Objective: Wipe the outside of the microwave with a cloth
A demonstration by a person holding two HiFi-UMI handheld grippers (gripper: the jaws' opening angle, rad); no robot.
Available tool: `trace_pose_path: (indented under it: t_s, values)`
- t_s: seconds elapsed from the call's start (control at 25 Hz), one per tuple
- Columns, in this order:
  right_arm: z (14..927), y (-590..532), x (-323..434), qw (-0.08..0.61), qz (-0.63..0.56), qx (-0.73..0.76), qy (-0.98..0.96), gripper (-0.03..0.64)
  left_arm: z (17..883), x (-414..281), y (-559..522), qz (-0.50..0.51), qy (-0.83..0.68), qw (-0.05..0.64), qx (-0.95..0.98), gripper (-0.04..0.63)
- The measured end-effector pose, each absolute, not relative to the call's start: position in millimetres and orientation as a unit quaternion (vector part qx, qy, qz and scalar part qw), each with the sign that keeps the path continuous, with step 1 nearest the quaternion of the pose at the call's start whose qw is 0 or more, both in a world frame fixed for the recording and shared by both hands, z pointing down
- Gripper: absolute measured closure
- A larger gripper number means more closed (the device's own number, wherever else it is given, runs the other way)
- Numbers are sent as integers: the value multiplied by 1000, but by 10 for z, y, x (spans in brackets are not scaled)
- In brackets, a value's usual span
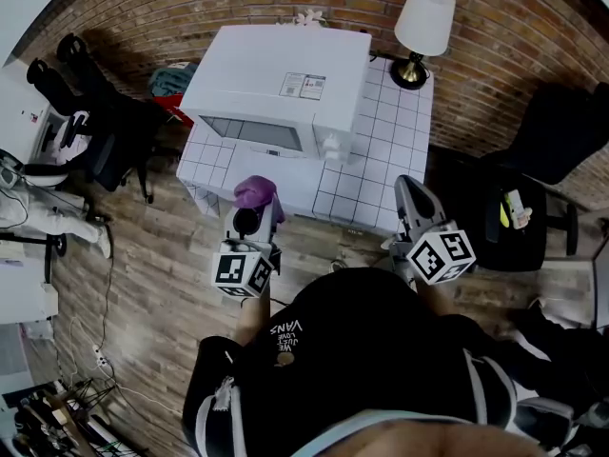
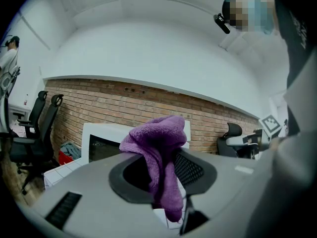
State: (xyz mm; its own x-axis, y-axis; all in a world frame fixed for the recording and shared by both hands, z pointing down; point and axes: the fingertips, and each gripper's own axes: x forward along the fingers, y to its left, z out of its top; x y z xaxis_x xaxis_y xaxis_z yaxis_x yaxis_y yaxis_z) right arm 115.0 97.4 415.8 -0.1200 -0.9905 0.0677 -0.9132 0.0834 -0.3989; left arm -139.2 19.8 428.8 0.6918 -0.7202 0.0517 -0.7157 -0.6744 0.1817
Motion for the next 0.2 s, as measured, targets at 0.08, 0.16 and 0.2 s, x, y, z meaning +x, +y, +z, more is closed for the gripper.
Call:
trace_pose_path:
  t_s: [0.08,0.16,0.2]
  values:
    - [4167,978,1159,111,-173,-654,728,618,4291,-1368,200,-15,-390,95,916,466]
    - [4173,981,1168,110,-172,-654,729,618,4294,-1347,200,-18,-388,97,916,466]
    - [4175,983,1173,110,-171,-654,728,618,4296,-1338,201,-20,-387,98,917,466]
